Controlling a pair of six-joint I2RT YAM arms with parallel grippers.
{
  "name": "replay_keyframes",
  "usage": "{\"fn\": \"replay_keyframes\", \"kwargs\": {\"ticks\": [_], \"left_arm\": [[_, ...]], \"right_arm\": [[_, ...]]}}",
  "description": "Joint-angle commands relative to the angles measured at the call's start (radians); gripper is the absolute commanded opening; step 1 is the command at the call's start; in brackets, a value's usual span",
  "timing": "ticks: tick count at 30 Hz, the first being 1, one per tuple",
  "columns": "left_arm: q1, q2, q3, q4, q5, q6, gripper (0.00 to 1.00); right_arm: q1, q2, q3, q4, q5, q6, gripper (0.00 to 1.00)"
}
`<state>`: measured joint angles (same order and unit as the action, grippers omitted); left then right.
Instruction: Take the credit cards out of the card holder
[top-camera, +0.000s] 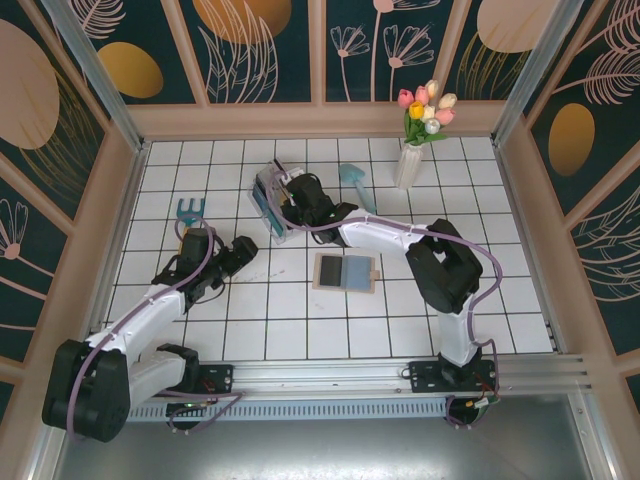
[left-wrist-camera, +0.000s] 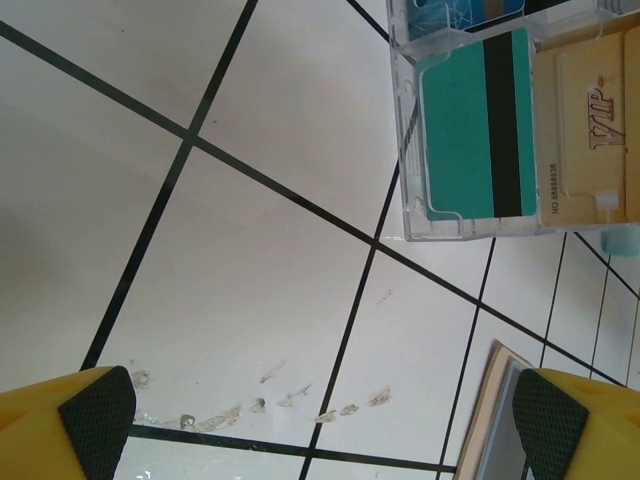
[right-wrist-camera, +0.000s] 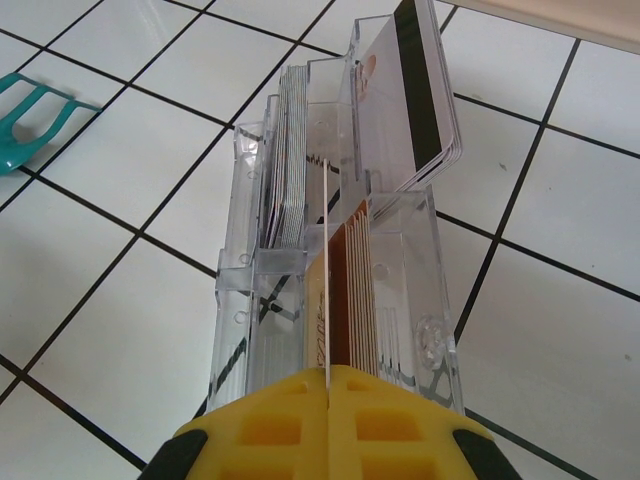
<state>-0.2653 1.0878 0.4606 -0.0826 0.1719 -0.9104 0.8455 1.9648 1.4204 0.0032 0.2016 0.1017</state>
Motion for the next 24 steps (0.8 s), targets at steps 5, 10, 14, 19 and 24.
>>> {"fn": "replay_keyframes", "kwargs": {"ticks": [5, 10, 14, 19, 24], "left_arm": [[0.007, 0.004, -0.012, 0.027, 0.015, -0.008, 0.99], [0.007, 0.004, -0.014, 0.029, 0.018, -0.006, 0.99], [0.008, 0.004, -0.016, 0.030, 0.021, -0.005, 0.99], [0.007, 0.004, -0.016, 0.032, 0.024, -0.004, 0.99], [0.007, 0.004, -0.016, 0.032, 0.028, -0.003, 0.99]], "right_arm": [[0.006, 0.024, -0.001, 0.021, -0.002, -0.005, 0.00], [0.006, 0.035, 0.002, 0.011, -0.006, 0.000, 0.00], [0.005, 0.036, 0.007, 0.004, -0.010, 0.003, 0.02], [0.006, 0.023, 0.020, -0.012, -0.017, 0.014, 0.12], [0.007, -0.015, 0.024, -0.021, -0.030, 0.034, 0.20]]}}
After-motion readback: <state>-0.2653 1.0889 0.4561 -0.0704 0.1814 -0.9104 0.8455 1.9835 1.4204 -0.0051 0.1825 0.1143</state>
